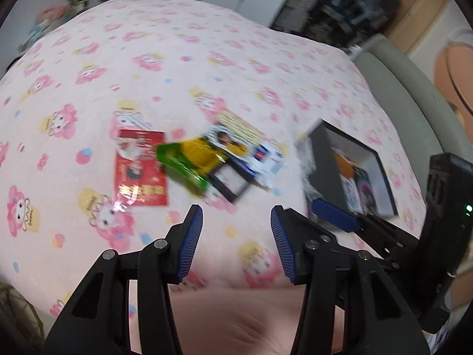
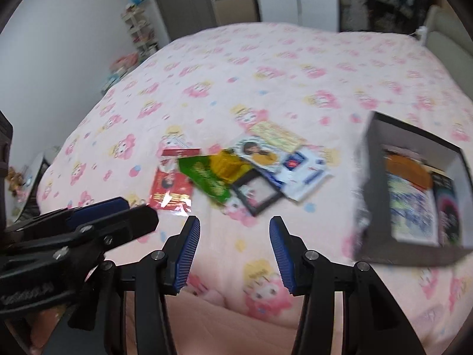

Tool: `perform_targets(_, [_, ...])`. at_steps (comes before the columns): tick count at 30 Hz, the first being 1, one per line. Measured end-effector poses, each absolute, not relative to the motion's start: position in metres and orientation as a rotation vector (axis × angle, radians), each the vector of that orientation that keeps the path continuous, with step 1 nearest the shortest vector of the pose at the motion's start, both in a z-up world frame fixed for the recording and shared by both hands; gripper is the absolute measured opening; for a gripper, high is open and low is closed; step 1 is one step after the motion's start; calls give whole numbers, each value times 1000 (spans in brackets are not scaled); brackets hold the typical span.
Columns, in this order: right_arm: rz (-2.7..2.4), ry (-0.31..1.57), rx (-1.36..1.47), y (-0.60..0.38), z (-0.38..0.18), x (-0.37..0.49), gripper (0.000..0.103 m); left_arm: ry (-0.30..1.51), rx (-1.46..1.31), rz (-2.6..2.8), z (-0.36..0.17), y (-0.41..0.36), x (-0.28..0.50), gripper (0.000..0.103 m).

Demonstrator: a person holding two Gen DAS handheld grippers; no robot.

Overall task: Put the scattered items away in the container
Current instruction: 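Close the left gripper on the red photo packet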

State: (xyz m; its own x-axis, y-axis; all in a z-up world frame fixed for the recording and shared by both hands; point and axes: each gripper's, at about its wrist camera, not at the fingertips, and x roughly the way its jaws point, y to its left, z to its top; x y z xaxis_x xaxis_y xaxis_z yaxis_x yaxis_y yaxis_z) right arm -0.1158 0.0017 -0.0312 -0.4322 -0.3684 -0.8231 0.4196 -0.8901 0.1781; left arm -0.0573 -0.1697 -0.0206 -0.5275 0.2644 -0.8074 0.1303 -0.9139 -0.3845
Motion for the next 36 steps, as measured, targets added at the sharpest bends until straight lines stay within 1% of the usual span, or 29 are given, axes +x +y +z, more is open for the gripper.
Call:
perform_targets(2, [-2299, 114, 1296, -9, -36, -127, 45, -664, -1532, 2602, -32, -184, -67, 48])
perform_targets(6, [-2221, 134, 1342, -23, -67, -155, 45, -686, -1606, 2621, -55, -212, -80, 47])
perform_targets(11, [-2124, 88, 1404, -39, -107, -181, 45, -703, -1725, 2629, -90, -242, -98, 45])
perform_targets(20, [-1962, 135, 1457, -76, -142, -188, 45, -829, -1805, 2578, -135, -276, -109, 45])
perform_targets(25, [-1908, 152, 1489, -85, -154, -191, 45, -846, -1860, 2560, -155, -282, -113, 45])
perform_targets(30, [-1854, 168, 1520, -94, -165, -193, 45, -859, -1894, 2568, -169, -288, -118, 36])
perform_targets(32, [-1833, 175, 1532, -97, -170, -194, 45, -872, -1916, 2552, -178, -288, -121, 36])
perform_targets(34, [-1811, 181, 1544, -101, -175, -195, 45, -921, -1940, 2512, -185, -289, -121, 32])
perform_targets(36, [-1832, 191, 1561, -97, -175, -194, 45, -922, -1922, 2494, -182, -287, -117, 27])
